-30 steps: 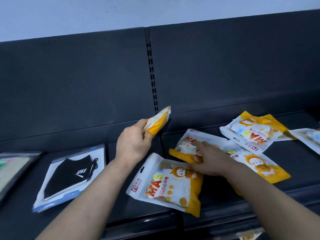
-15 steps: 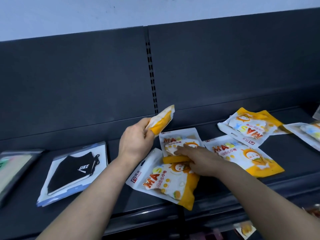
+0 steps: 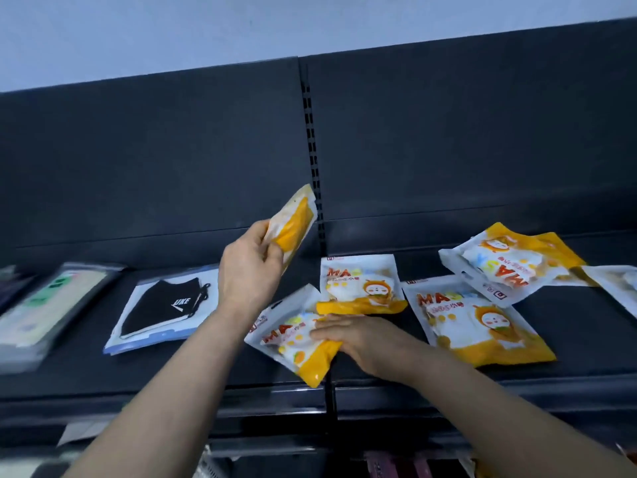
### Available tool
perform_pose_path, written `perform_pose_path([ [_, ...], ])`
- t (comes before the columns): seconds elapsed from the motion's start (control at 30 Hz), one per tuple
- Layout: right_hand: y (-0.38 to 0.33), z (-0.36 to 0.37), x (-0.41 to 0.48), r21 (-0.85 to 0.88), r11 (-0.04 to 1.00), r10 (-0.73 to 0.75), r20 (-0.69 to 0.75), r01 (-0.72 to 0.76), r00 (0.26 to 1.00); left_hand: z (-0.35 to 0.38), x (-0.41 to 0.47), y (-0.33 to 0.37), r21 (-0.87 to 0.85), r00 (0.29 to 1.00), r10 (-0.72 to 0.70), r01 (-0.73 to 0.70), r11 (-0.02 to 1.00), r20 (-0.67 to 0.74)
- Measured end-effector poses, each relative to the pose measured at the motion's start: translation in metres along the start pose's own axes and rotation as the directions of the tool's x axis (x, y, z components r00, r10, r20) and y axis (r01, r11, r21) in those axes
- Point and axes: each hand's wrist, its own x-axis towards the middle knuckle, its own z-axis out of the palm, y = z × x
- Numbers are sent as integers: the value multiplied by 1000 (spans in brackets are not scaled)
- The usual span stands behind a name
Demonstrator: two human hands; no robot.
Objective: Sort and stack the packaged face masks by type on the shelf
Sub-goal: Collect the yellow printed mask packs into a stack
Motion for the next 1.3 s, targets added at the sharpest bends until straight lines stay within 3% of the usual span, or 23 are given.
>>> perform_pose_path([
  [0.1,-4,-4,-3,97,994,-27,-140,40,990,-17,-9,7,25,993,20,-17,1000,-117],
  [0.27,-23,-21,-15,7,992,-122,-202,126,972,-39,-32,21,49,961,-6,20,999,-278],
  [0.37,-20,-41,-31,-136,981,-174,-295,140,940,-43,-39,26,-29,947,-58,52,998,-316],
  [0.47,16,-57,-52,-311,950,-158,-442,15,883,-32,-40,39,-5,947,-41,42,999,-319],
  [0.53,36,-65,-70,-328,939,-85,-508,-101,857,-14,-41,47,30,973,19,-13,999,-231],
  [0.6,54,-69,-86,-334,899,70,-527,-282,847,14,-39,51,45,997,53,-51,998,-51],
  [0.67,65,-70,-98,-353,824,255,-465,-442,848,45,-36,51,102,991,94,-103,989,92],
  [0.77,75,-67,-110,-355,785,387,-360,-508,849,80,-33,49,130,961,252,-266,955,116],
  [0.83,74,-68,-117,-329,777,464,-277,-537,841,96,-31,35,187,917,327,-371,910,227],
  [0.9,75,-69,-120,-317,756,497,-293,-573,817,107,-30,15,285,849,193,-367,886,491],
  [0.97,76,-73,-122,-281,724,529,-358,-629,769,113,-30,-2,254,751,63,-299,920,657],
  [1.1,69,-84,-112,-138,683,599,-457,-717,658,115,-21,-8,211,722,84,-309,927,687],
  [1.2,62,-82,-97,-82,719,571,-496,-690,654,112,-20,-2,178,680,39,-247,953,732],
  [1.23,59,-80,-91,-79,733,557,-501,-676,662,109,-21,-1,133,699,40,-191,973,714],
  [1.3,54,-76,-77,-93,755,533,-489,-649,690,99,-21,0,-2,816,61,-73,997,574],
])
